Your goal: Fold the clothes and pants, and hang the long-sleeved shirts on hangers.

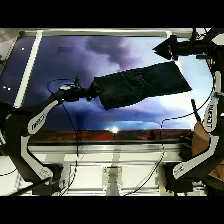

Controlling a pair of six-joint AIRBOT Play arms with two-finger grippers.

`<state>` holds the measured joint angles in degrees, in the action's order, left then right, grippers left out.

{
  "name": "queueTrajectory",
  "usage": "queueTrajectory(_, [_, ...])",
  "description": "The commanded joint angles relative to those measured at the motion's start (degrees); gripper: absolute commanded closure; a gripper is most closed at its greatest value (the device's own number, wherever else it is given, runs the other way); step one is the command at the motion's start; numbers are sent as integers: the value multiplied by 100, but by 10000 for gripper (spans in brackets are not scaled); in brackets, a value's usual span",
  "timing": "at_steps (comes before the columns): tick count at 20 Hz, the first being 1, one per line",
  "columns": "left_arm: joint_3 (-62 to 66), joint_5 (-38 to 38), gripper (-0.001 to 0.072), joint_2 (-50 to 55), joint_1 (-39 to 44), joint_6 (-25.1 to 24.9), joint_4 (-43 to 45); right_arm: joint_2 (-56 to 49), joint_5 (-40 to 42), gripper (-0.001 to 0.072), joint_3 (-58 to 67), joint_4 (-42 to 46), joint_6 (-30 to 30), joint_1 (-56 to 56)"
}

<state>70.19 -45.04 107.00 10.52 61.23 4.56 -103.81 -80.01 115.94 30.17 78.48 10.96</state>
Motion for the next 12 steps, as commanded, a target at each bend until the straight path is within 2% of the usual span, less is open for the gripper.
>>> queueTrajectory(1, [127, -306, 688, -173, -52, -109, 490, -2, 17, 696, -2, 173, 31, 2])
queueTrajectory(7, [127, -1176, 689, -1449, -680, 1165, 3132, -452, -22, 699, -122, 173, 79, -179])
queueTrajectory(9, [127, -1596, 688, -1816, -881, 1257, 3595, -667, -2, 698, -125, 177, 79, -415])
queueTrajectory(12, [127, -2190, 688, -2317, -1274, 1255, 3707, -953, 11, 698, -125, 177, 76, -870])
